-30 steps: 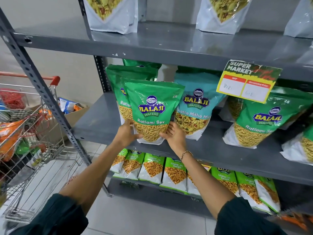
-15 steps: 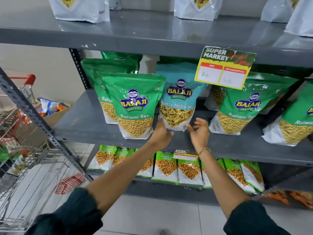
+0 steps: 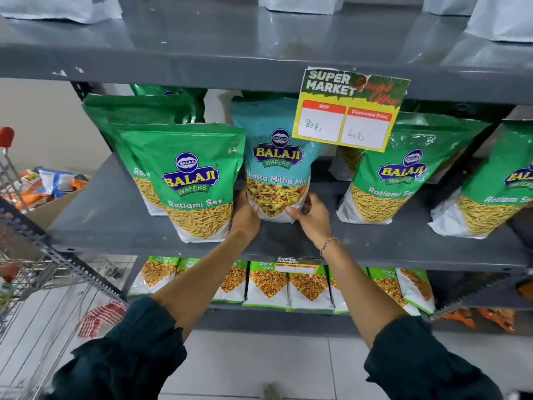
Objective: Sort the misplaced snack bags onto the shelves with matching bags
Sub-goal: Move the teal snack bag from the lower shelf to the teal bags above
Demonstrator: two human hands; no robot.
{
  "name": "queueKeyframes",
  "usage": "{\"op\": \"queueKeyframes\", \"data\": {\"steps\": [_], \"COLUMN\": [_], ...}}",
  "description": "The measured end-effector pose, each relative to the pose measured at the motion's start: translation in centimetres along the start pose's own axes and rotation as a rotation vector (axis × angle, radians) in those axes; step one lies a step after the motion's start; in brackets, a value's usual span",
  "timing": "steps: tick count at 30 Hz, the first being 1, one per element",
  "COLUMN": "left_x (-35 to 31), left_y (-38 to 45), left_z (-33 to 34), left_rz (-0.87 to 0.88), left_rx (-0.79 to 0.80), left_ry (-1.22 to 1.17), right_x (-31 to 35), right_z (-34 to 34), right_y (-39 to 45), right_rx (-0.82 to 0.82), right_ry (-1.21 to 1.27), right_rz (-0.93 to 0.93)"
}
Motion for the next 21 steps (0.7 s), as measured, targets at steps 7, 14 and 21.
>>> {"op": "queueKeyframes", "data": {"steps": [7,14,21], "left_x": [-0.4,-1.3,-0.8], "left_y": [0.0,-3.3,-9.6], "left_z": [0.7,-0.2,-1.6], "left_rz": [0.009,0.106,0.181], "left_rx": [0.191,0.363,0.431], "left_ry": [0.073,0.094,-0.056], "right_x": [-1.9,-3.3,-3.3], "right_z": [-0.8,-3.4,-5.5], "right_y": [-3.9,-9.3,-16.0], "right_rx": [-0.132,-0.193,-0.099], "right_ry": [0.078,0.133,0.198], "right_rz": [-0.037,-0.046,-0.067]}}
Point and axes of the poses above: each hand's wrist, its own y-axis towards the middle knuckle, its own z-axis out of the palm, x = y × z, the point moved 2 cm from there along y, towards the middle knuckle, and after that the axes turned 7 degrees about z, right-handed, at the moved point
